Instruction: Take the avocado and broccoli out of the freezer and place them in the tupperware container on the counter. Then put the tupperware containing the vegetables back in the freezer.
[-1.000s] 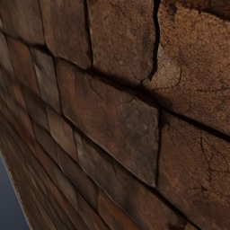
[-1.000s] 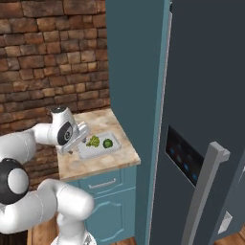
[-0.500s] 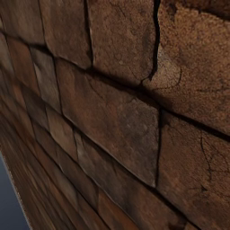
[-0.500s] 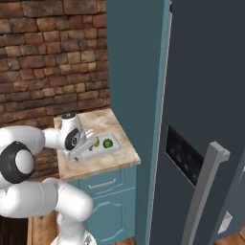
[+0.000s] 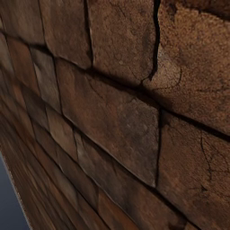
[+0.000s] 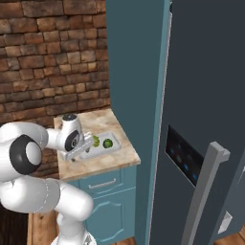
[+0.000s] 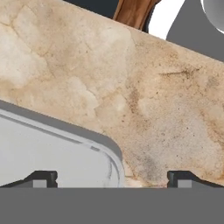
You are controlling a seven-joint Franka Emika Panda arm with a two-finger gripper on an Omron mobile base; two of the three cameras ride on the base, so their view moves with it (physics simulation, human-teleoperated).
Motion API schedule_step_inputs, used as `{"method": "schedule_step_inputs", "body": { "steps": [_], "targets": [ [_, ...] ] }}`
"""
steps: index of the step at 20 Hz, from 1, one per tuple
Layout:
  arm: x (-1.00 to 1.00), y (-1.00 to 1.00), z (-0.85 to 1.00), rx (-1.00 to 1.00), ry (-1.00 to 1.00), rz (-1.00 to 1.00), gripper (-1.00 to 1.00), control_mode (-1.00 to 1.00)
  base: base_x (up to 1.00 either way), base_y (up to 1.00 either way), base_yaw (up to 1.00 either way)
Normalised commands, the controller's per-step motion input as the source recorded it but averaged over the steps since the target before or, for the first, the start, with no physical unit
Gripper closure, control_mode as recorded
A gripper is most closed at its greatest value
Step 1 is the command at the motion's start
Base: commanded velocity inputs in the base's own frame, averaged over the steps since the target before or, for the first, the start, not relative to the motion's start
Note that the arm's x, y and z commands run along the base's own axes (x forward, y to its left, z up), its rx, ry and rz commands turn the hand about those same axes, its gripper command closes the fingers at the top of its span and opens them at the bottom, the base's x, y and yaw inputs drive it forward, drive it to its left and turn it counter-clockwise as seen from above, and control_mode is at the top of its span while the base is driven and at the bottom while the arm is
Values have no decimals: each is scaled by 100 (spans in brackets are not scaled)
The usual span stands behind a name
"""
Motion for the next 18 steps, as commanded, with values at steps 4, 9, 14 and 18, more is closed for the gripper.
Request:
{"method": "schedule_step_inputs", "body": {
  "steps": [4, 9, 14, 18],
  "targets": [
    [14, 31, 0, 3, 6, -12, -100, -100, 0, 0, 0],
    [50, 0, 0, 5, 14, -13, -100, -100, 0, 0, 0],
    [41, 22, -20, 3, 19, -14, 100, -100, 0, 0, 0],
    [5, 25, -35, 1, 12, -15, 100, -100, 0, 0, 0]
  ]
}}
